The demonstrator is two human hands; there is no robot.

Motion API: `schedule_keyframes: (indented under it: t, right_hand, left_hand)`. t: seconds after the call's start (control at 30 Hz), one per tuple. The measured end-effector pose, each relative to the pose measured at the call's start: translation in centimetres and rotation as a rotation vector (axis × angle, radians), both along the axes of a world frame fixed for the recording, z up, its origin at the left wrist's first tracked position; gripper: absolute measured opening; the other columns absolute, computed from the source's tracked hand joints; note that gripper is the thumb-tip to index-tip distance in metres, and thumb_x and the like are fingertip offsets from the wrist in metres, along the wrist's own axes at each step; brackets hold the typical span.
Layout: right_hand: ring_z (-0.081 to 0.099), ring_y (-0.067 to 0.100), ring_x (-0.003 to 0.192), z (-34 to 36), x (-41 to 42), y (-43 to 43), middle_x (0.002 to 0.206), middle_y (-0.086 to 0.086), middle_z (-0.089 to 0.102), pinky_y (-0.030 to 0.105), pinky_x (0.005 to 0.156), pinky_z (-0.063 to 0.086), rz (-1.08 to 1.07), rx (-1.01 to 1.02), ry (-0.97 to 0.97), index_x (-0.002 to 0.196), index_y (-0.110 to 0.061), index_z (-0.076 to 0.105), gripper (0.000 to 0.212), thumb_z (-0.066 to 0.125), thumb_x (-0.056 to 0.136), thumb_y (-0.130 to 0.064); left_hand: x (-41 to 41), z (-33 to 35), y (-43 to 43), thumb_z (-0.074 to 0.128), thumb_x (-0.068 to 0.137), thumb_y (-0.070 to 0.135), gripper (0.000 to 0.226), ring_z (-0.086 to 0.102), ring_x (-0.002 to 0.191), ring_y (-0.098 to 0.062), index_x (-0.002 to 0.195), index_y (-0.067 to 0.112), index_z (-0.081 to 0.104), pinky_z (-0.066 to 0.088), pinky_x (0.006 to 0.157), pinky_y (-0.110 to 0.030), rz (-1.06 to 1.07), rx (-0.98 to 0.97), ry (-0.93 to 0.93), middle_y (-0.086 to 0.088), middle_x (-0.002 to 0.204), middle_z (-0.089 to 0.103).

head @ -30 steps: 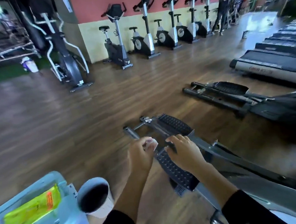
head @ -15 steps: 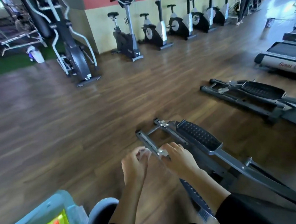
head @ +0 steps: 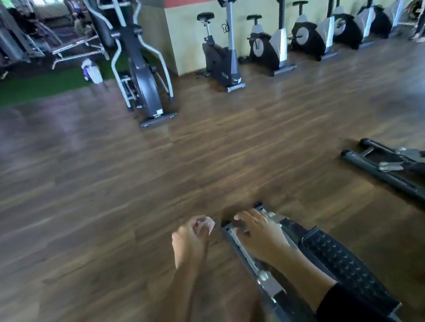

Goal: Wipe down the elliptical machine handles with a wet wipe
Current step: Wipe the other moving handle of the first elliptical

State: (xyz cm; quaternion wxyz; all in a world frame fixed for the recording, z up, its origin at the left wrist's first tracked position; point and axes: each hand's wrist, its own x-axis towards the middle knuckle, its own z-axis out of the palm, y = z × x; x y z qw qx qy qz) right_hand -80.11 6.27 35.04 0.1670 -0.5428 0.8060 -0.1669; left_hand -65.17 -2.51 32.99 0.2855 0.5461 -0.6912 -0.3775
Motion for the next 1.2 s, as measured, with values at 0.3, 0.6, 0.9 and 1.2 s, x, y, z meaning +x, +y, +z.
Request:
schedule_keyframes:
  t: [0.3,0.6,0.9,1.2]
  right_hand:
    - [0.045,0.019,0.125,-1.3,-6.3,-21.6,0.135,-0.003,0.049,0.030,0.095,0.038,0.086,0.021,-0.006,0.134,-0.024,0.048,0.038,0.045,0.098,-0.034]
    - [0.051,0.019,0.116,-3.1,-10.5,-45.1,0.126,-0.004,0.053,0.030,0.086,0.040,-0.055,0.011,-0.083,0.125,-0.025,0.055,0.031,0.047,0.095,-0.033]
    - [0.051,0.024,0.117,-2.6,-17.0,-59.5,0.125,0.000,0.054,0.035,0.089,0.046,-0.256,0.030,-0.065,0.124,-0.023,0.053,0.034,0.048,0.093,-0.034]
    - [0.050,0.022,0.120,-4.3,-31.2,-68.7,0.130,0.000,0.052,0.035,0.094,0.045,-0.387,0.012,-0.042,0.129,-0.022,0.049,0.037,0.042,0.097,-0.038]
  left_hand:
    - [-4.3,0.7,-19.8,0.074,0.080,0.017,0.011,0.063,0.074,-0.006,0.091,0.020,0.076,0.031,0.066,0.005,0.137,-0.081,-0.030,0.005,0.080,0.073]
    - [-9.3,-0.9,-46.1,0.073,0.082,0.021,0.016,0.070,0.084,-0.017,0.098,0.021,0.075,0.050,0.084,-0.026,-0.022,-0.084,-0.025,0.002,0.093,0.075]
    - [-18.5,-0.6,-63.8,0.070,0.083,0.021,0.017,0.070,0.078,-0.019,0.100,0.023,0.073,0.053,0.079,-0.033,-0.268,-0.020,-0.042,0.000,0.082,0.074]
    - [-34.6,-0.9,-75.0,0.072,0.084,0.020,0.010,0.064,0.063,-0.015,0.094,0.023,0.071,0.050,0.067,-0.025,-0.419,-0.059,0.017,-0.001,0.072,0.068]
